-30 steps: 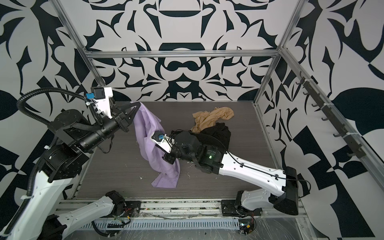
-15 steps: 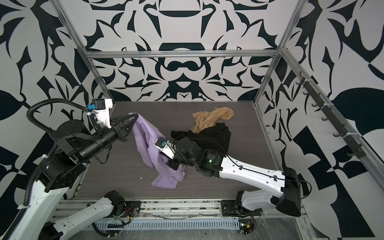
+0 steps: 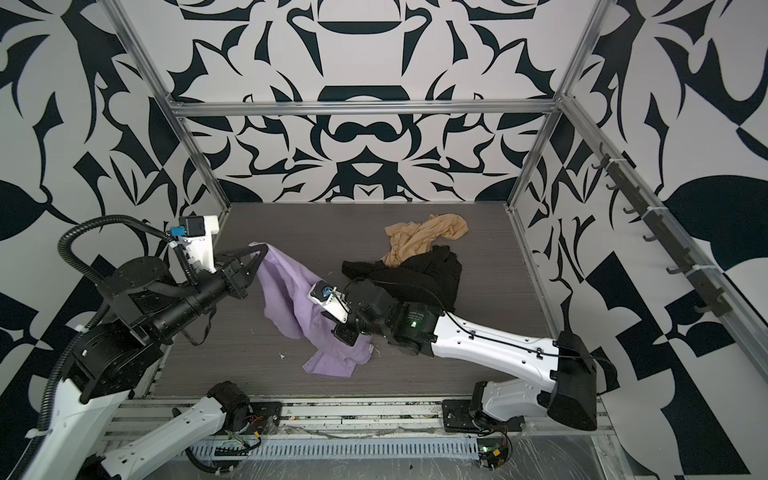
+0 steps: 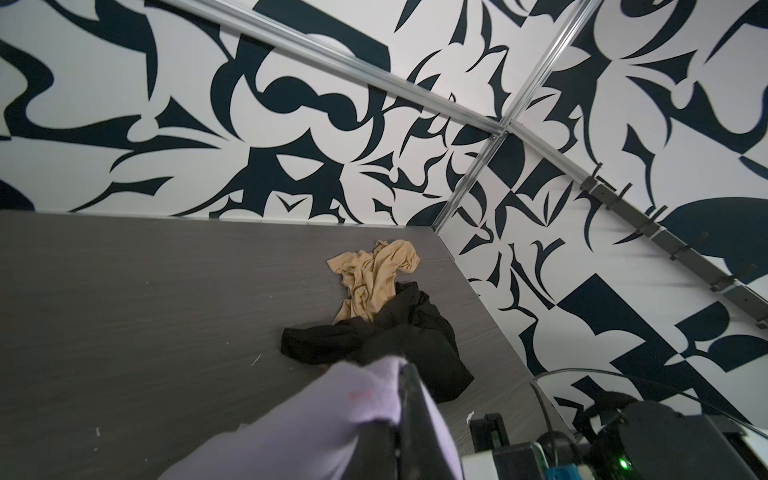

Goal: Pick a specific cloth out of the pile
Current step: 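Carry the lavender shirt with both grippers toward the robot, away from the pile, then lower the lavender shirt onto the table nearer the robot with both grippers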

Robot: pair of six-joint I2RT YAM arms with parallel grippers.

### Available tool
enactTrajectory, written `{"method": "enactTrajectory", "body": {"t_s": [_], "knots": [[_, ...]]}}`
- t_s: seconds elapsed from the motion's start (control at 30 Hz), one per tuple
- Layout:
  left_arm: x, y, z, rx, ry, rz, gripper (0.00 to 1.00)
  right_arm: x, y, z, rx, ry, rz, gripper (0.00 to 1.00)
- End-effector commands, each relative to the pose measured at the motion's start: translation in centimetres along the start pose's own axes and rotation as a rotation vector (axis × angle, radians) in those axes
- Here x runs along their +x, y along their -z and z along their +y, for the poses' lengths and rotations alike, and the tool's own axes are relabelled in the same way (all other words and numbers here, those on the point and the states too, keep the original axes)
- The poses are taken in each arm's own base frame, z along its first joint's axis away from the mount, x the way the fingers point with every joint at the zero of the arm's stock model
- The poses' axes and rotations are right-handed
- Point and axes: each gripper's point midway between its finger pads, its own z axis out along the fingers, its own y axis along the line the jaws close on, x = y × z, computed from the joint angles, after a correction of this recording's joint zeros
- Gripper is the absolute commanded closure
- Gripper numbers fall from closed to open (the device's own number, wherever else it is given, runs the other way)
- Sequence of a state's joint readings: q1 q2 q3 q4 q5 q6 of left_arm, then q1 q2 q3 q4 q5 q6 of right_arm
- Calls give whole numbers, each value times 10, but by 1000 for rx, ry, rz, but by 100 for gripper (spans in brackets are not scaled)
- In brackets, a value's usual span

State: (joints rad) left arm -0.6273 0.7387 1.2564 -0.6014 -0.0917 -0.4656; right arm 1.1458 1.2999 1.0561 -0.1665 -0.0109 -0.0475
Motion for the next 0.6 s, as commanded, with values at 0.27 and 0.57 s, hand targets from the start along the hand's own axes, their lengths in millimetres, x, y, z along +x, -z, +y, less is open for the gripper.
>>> {"method": "enactTrajectory", "body": {"t_s": [0.27,0.57], "knots": [[32,5,24,-63,76,29,100,-1,-18,14,-43,-50,-56,100],[45,7,40,-119,63,27,100,34,-54,26,-47,-27,-45,100]]}}
